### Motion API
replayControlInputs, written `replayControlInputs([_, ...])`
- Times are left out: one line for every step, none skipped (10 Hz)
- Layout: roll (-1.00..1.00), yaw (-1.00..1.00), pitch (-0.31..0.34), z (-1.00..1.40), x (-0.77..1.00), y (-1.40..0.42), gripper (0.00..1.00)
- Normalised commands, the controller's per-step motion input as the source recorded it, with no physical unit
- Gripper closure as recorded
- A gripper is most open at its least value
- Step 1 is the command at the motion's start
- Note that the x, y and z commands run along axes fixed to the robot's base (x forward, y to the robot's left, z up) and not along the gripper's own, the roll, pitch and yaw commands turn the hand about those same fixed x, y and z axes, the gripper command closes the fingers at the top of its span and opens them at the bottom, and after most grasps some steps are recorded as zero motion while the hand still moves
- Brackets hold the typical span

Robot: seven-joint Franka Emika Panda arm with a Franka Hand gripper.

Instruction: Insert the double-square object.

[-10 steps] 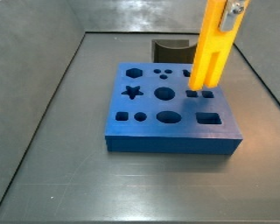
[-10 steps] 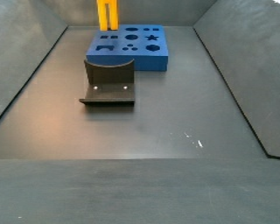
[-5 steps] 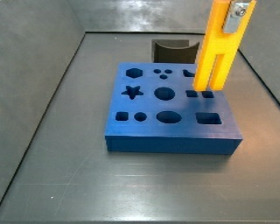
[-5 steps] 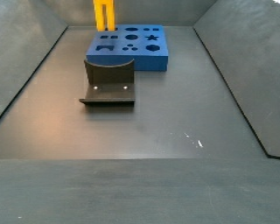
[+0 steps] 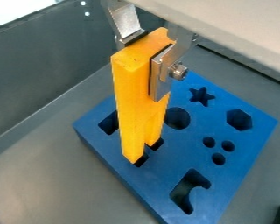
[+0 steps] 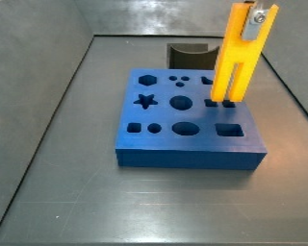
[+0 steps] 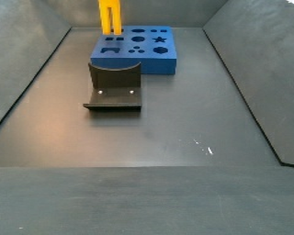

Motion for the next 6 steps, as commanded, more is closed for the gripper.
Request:
replayControlInputs([0.00,-0.22,0.000,0.00,0.00,0.00,1.00])
replayControlInputs([-0.01,-0.09,0.000,-0.07,0.00,0.01,1.00])
replayControlInputs([0.00,0.00,-0.003,-0.15,0.00,0.00,1.00])
replayControlInputs([0.01,0.00,-0.021,-0.22,0.02,0.03,1.00])
replayControlInputs([0.00,0.05,-0.044,-0.27,0.07,0.01,1.00])
replayControlInputs([0.02,0.05,-0.036,-0.24,0.01,0.03,1.00])
